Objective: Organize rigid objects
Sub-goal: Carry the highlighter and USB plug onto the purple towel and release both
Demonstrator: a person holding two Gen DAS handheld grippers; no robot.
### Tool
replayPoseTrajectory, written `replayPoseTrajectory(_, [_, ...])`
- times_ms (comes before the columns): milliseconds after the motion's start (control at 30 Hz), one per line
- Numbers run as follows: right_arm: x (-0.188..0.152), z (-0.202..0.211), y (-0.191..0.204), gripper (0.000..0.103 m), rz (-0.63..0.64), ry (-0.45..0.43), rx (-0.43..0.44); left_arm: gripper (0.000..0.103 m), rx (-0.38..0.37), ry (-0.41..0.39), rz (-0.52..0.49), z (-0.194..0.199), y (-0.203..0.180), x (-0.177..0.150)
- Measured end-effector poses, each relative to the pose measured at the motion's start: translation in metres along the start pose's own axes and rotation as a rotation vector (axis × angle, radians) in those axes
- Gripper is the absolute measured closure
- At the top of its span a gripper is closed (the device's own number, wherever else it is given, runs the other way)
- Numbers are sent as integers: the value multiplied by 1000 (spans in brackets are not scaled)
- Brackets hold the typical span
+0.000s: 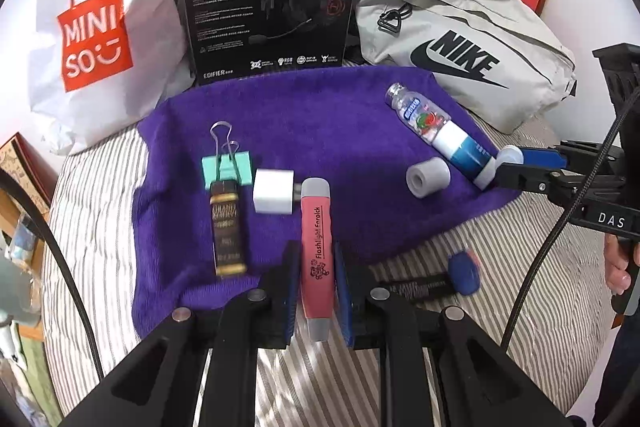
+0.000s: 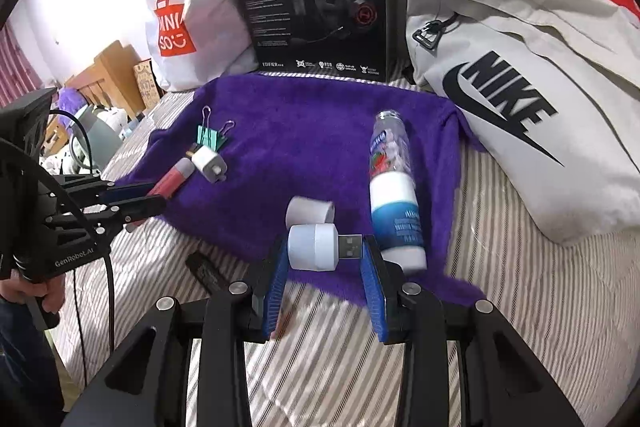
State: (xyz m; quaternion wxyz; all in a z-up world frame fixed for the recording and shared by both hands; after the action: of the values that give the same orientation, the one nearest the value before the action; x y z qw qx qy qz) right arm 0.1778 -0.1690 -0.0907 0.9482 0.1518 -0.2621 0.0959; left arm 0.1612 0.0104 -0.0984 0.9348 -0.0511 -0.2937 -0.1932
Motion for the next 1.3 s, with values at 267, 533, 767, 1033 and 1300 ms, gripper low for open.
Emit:
replayPoseTrajectory(267, [35,-34,10,67,31,15,7,86,-9,5,4,-18,12,26])
replayPoseTrajectory(533, [57,-87,15,67,62,79,-26,86,-3,16,5,-34,27,46])
replayPoseTrajectory(767, [47,-113,16,67,122,125,-87,86,-7,27,20,-50,38,56])
replayPoseTrajectory(1033, [46,-115,18,58,170,120,-68,86,-9,39,20,-63,44,62])
replayPoseTrajectory(1300, [44,-103,12,56,141,135,-49,86,-15,62,5,-80,43,72])
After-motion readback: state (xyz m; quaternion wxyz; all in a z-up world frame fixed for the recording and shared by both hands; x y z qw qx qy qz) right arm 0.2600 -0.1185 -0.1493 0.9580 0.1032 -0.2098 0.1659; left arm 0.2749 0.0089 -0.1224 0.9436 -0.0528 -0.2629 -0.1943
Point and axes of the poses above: each gripper's, at about its wrist camera, not at the fingertips, and z roughly against the way its jaws point, y to its left, x to its top, the point moved 6 cm from there along -z, roughly the way its jaws point, and after that the axes turned 8 degrees about -z, right-handed, at the moved point
